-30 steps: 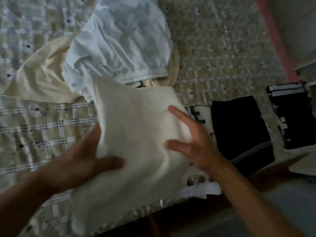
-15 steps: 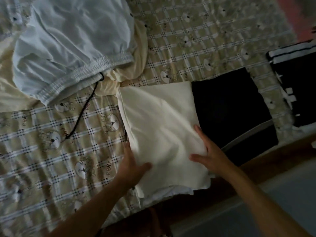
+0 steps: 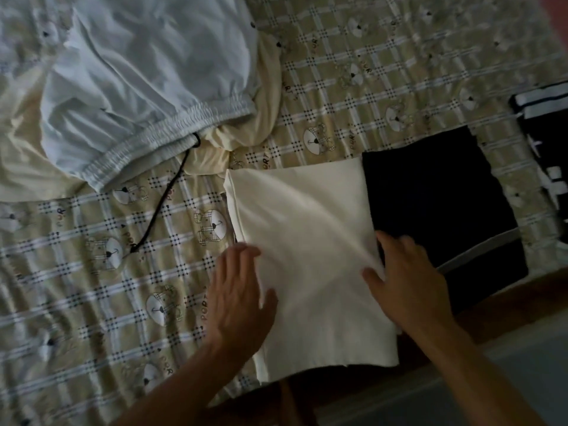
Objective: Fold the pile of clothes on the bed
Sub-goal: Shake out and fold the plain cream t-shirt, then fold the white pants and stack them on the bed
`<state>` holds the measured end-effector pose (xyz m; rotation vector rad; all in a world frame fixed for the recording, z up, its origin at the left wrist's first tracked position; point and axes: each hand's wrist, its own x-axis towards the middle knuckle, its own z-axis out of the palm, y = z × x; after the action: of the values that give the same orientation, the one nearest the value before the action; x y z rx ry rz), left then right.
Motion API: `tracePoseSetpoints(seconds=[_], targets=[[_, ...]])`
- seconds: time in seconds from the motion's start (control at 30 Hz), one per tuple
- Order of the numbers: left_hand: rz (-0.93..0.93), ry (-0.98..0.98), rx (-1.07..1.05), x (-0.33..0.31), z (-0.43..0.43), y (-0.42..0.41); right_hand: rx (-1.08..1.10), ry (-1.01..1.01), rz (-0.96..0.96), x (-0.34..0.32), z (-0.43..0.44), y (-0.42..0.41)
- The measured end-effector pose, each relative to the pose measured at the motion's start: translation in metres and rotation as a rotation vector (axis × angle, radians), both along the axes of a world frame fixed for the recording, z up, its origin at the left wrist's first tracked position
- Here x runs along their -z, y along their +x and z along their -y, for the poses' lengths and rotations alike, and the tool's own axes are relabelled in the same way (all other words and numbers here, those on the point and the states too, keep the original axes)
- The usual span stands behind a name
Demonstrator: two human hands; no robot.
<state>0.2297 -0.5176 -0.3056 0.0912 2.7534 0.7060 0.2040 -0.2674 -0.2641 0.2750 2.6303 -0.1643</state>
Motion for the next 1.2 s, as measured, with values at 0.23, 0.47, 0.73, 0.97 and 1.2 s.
tracePoseSetpoints(seconds=[0.23,0.47,0.73,0.97,1.2], targets=[[-0.054,-0.122,0.328,0.052,-0.017,-0.070,-0.224,-0.065,-0.156,0.069,0.051,-0.031],[-0.034,-0.196,0.424,0.053,0.024,-0.113,-0.113,-0.048,-0.112,0.087,0.065,-0.046],[-0.184,-0.580,0.116,0.038,0.160,-0.202,-0.181,-0.274,-0.243,0.044,0.135,-0.112],[-0.080,-0.719,0.108,0.038,0.210,-0.210,-0.347,-0.336,-0.302,0.029,0.224,-0.188],[-0.203,-0.142,-0.031,-0.028,0.235,-0.232,-0.431,-0.307,-0.266,0.021,0.253,-0.216]])
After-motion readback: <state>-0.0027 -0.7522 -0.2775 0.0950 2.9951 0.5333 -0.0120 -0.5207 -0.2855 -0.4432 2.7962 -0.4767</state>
